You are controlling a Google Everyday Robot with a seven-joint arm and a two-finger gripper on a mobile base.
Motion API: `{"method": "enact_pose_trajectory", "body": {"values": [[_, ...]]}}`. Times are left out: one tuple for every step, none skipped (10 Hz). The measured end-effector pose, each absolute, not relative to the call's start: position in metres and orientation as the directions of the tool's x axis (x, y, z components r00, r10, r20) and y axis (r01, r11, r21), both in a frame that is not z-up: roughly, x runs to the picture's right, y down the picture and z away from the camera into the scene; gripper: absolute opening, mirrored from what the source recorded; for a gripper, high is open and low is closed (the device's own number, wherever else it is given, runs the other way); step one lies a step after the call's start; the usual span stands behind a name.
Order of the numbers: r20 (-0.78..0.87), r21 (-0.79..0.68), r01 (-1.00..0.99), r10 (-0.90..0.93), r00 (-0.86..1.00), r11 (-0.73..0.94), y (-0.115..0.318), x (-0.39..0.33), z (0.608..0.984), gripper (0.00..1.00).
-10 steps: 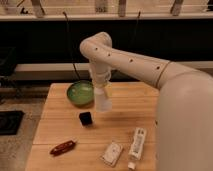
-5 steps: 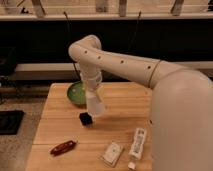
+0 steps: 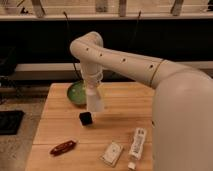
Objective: Place the ceramic cup over the eraser
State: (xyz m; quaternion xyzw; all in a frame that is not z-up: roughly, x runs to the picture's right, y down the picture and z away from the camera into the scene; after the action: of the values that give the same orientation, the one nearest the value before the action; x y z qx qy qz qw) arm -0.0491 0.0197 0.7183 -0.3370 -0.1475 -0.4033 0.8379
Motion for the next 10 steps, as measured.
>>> {"method": "enact_pose_trajectory", "body": {"values": [[0.523,-0.441,0.776,-0.574,0.630,0.451,0.019,-0.051,0.717,0.02],[0.530,-0.432,0.780,-0.572,0.626,0.454,0.020,-0.055,0.715,0.02],[0.538,-0.422,0.785,-0.573,0.619,0.453,0.021,-0.060,0.713,0.02],[0.548,-0.409,0.794,-0.576,0.607,0.449,0.024,-0.066,0.712,0.02],[0.555,-0.400,0.803,-0.580,0.596,0.442,0.028,-0.072,0.710,0.02],[0.567,-0.379,0.818,-0.590,0.575,0.433,0.034,-0.080,0.709,0.02],[0.576,-0.357,0.831,-0.600,0.555,0.426,0.038,-0.084,0.708,0.02],[0.581,-0.348,0.840,-0.608,0.541,0.416,0.042,-0.083,0.707,0.02],[0.588,-0.325,0.852,-0.618,0.522,0.410,0.047,-0.084,0.707,0.02],[0.593,-0.304,0.863,-0.628,0.504,0.404,0.051,-0.088,0.707,0.02]]}}
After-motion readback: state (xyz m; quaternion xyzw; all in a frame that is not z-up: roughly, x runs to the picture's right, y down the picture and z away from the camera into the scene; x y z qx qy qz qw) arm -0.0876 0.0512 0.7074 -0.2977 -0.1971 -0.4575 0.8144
